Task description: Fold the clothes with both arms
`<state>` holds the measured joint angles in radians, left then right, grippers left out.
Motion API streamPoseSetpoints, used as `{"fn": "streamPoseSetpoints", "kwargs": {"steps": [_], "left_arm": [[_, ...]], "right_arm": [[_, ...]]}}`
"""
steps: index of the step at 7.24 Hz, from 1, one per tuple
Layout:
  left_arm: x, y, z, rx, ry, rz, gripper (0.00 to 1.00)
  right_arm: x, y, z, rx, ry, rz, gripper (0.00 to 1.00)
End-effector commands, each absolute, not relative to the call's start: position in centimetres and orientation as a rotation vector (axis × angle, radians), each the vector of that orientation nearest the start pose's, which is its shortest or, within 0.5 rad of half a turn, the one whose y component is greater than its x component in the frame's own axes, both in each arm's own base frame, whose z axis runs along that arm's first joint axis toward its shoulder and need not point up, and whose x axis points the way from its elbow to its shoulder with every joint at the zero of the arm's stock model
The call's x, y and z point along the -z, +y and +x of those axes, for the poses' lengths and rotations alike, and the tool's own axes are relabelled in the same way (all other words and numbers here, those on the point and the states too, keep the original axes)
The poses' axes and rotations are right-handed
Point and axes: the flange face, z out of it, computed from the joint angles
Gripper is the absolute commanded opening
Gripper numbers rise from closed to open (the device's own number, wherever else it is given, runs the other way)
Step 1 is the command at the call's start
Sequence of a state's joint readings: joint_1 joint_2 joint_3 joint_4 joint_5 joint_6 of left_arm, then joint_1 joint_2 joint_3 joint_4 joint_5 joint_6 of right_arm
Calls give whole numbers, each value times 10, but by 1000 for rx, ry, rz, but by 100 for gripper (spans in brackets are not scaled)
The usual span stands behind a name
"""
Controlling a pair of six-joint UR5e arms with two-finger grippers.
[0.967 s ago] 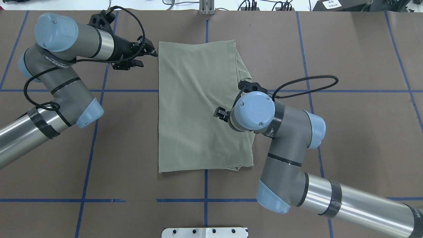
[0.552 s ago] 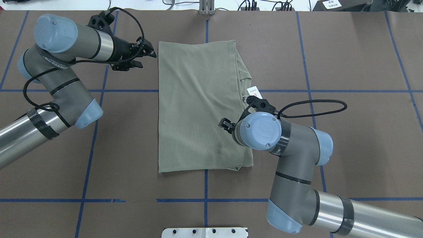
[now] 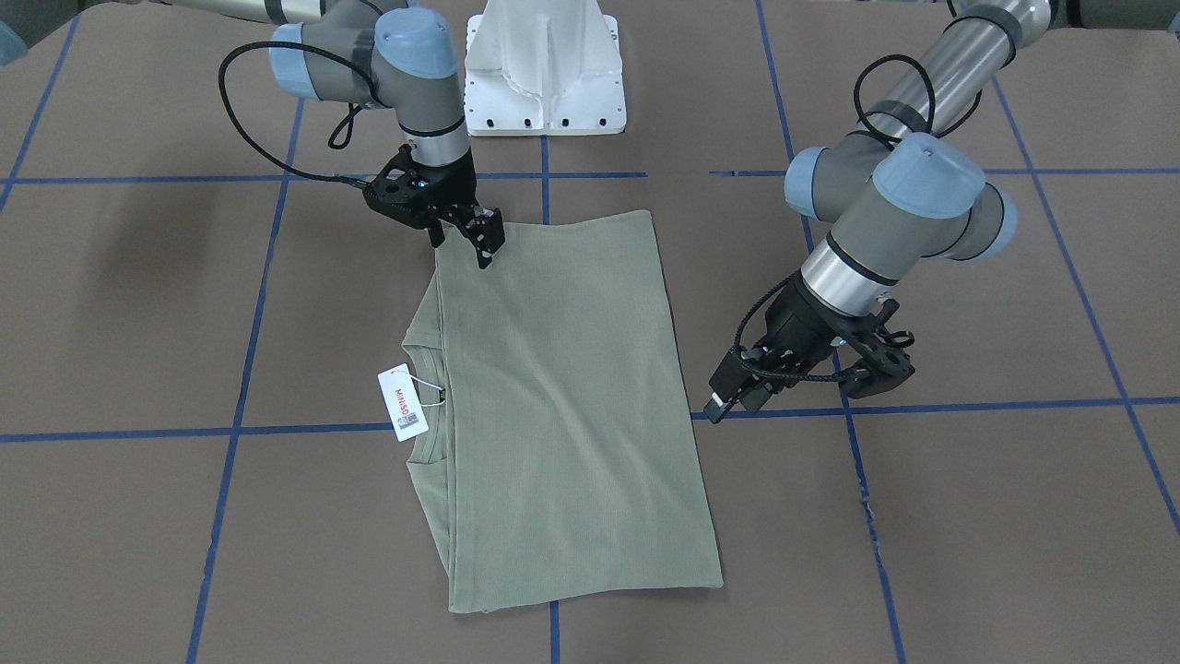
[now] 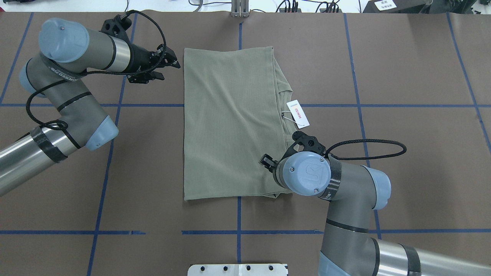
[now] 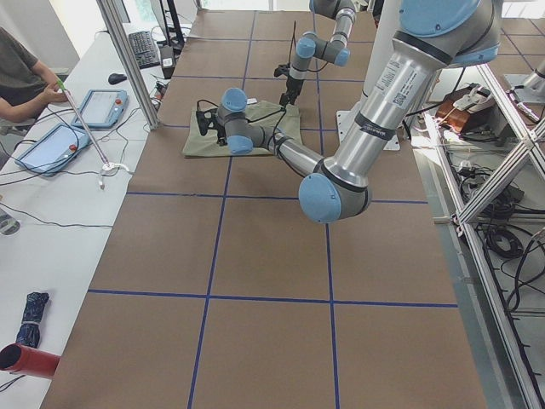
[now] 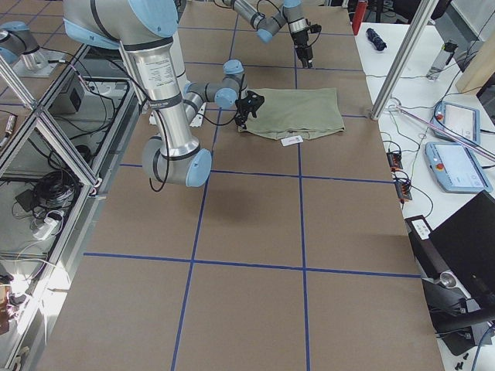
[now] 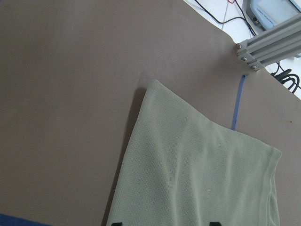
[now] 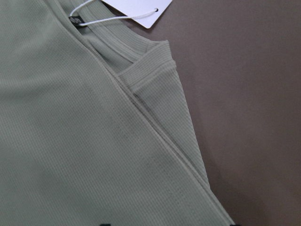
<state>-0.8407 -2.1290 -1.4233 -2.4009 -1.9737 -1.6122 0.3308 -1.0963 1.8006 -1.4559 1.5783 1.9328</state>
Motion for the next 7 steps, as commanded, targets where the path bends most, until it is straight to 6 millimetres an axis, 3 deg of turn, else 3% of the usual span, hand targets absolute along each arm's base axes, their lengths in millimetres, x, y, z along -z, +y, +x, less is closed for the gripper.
{"fn": "streamPoseSetpoints", "kwargs": {"steps": [1,3,4,5,6,7], "left_arm": [[-302,-587,398,512,1275,157,69],[-301,-586,398,508,1278,156,69],[-301,-586,398,508,1278,156,69],[-301,-586,398,508,1278,156,69],[-298,-585,396,508,1283,161,69],[-298,-585,396,508,1283,162,69]], "right_arm": [[-289,-329,-562,-646,-819,-22,85],[-291,-329,-565,-645,-812,-23,74],[-293,-328,-565,-644,-809,-24,52],[-294,-326,-566,-637,-807,-26,19],[-295,-325,-566,-633,-805,-27,0],[-294,-325,-567,-625,-807,-29,0]]}}
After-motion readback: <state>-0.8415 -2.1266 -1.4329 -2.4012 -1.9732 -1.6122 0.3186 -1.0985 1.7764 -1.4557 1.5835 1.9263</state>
